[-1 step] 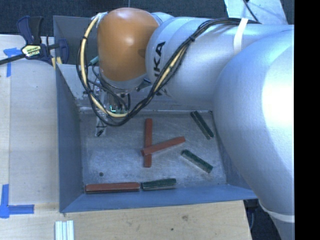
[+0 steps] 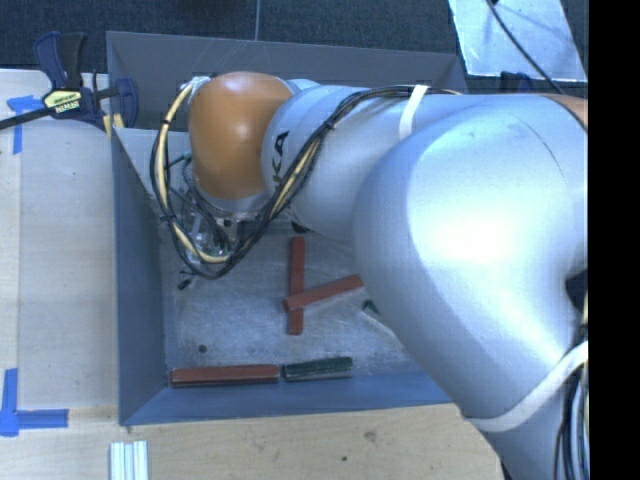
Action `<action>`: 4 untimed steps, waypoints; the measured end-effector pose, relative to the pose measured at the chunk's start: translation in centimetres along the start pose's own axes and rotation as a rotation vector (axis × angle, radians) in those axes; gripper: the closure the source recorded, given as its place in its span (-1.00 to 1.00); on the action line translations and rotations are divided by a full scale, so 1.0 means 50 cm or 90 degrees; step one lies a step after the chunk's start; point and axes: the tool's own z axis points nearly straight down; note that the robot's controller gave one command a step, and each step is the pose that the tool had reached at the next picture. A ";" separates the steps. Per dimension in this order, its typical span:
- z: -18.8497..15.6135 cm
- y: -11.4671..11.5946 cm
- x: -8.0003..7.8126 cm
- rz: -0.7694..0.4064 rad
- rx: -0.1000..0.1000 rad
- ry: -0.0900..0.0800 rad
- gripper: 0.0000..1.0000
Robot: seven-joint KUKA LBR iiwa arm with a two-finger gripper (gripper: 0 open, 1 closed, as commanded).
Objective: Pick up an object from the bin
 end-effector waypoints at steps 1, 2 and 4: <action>-0.007 -0.175 0.042 -0.062 0.001 -0.004 -1.00; -0.069 -0.299 0.032 -0.287 0.001 -0.005 -1.00; -0.009 -0.377 0.012 -0.324 -0.002 -0.004 -1.00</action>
Offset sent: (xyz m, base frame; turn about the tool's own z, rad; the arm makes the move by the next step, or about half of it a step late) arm -0.0371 -0.0766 0.0037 -0.1027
